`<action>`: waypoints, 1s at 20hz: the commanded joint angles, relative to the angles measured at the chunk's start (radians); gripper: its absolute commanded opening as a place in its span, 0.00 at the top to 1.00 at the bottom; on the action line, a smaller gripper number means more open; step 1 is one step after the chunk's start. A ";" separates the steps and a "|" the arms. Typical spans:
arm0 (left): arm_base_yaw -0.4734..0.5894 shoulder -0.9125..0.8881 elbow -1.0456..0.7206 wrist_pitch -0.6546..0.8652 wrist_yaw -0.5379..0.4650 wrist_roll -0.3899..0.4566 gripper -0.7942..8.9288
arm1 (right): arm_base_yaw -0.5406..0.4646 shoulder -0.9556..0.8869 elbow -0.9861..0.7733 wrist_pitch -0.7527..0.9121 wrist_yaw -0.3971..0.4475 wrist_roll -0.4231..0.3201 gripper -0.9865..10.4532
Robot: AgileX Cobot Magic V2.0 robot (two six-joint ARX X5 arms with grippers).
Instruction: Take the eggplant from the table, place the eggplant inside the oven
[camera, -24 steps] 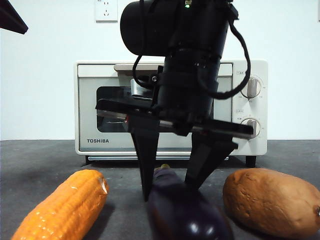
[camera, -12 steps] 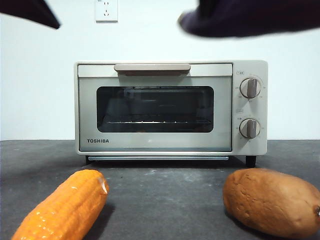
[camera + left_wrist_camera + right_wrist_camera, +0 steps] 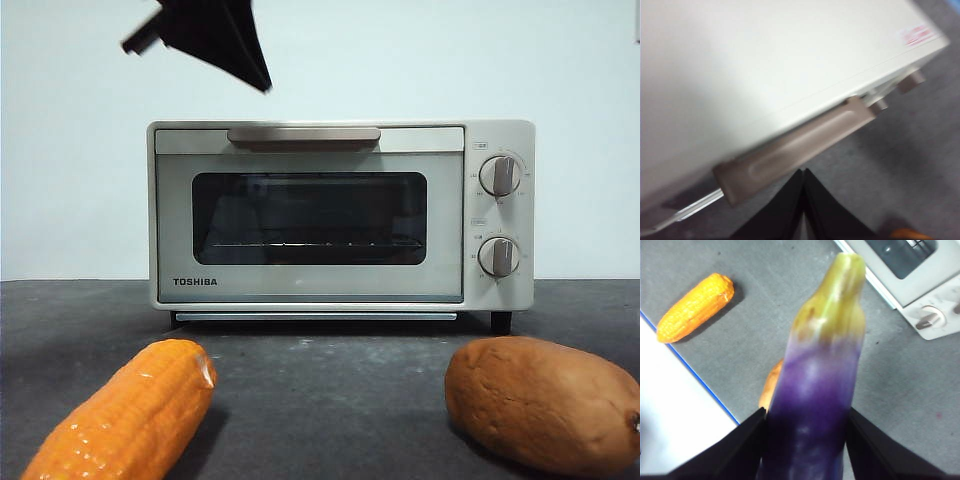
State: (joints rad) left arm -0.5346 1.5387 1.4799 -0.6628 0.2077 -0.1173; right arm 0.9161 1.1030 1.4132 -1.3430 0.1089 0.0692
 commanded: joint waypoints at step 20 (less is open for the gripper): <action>-0.125 0.187 0.165 -0.360 -0.106 0.130 0.91 | 0.011 -0.177 -0.008 -0.055 0.004 0.009 0.78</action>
State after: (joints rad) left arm -0.6567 1.6947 1.6421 -1.0172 0.1127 -0.0006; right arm 0.9161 0.9184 1.3960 -1.3426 0.1089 0.0685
